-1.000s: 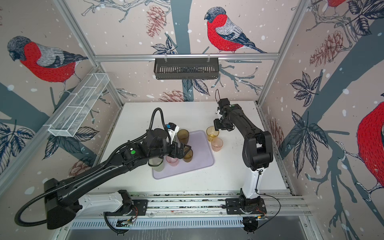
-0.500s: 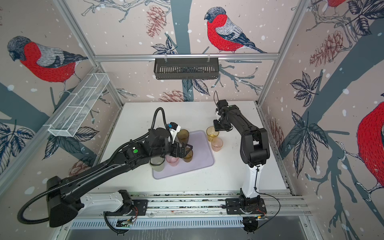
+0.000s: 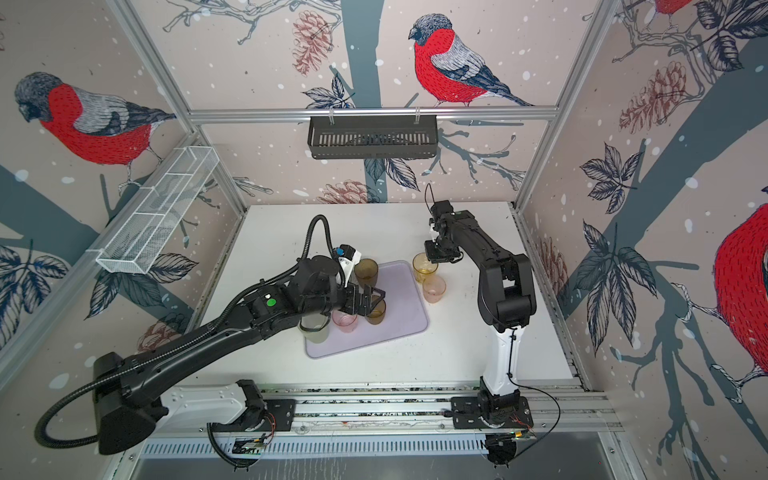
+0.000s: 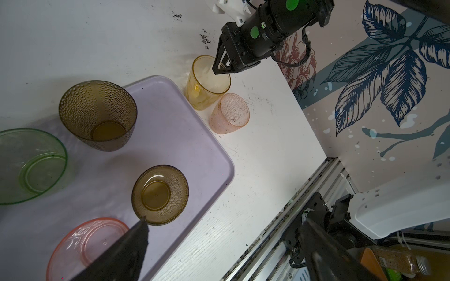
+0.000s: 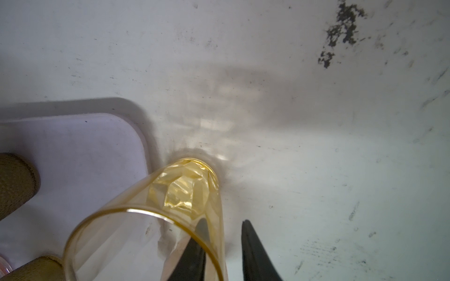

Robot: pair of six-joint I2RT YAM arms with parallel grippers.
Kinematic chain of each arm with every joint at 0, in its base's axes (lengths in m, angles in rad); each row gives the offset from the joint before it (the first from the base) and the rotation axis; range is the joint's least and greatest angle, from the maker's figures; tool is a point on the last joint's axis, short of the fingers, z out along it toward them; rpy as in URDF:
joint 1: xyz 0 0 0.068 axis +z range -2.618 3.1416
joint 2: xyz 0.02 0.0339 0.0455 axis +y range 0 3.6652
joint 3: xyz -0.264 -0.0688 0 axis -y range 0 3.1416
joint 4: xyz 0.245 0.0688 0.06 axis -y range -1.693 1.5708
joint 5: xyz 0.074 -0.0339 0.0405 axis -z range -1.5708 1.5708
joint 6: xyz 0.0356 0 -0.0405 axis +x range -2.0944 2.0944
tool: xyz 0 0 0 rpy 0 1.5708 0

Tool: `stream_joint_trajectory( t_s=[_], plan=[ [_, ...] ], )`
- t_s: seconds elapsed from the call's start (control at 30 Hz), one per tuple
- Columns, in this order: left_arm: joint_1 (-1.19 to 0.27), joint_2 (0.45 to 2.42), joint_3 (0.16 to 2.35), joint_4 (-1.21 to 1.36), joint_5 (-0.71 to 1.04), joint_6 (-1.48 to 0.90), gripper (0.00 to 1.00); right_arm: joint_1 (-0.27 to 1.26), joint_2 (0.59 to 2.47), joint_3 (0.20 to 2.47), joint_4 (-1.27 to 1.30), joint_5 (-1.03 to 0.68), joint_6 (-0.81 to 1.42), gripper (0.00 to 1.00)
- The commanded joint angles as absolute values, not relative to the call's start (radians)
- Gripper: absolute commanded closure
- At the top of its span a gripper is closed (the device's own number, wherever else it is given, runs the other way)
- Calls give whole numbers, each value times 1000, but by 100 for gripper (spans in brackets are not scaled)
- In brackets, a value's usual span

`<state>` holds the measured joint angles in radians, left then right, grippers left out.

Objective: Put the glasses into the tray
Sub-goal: 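Lower the right gripper around the yellow glass rim and close it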

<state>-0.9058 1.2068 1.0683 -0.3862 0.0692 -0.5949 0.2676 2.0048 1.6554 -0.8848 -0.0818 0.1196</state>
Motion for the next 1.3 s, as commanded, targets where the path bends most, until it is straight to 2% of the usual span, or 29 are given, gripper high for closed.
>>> stream_joint_trajectory(
  t_s=[0.0,0.37,1.0,1.27],
  plan=[
    [-907,1207,1074,-344,58,-590,3,269,2011,1662,-881,-84,107,74],
    [-907,1207,1075,-346,57,-591,3,273,2017,1666,-882,-77,106,83],
    [-907,1187,1066,-345,46,-604,3,279,2007,1675,-894,-54,98,91],
    [-907,1173,1054,-339,43,-612,3,285,2003,1747,-943,-34,89,93]
  ],
)
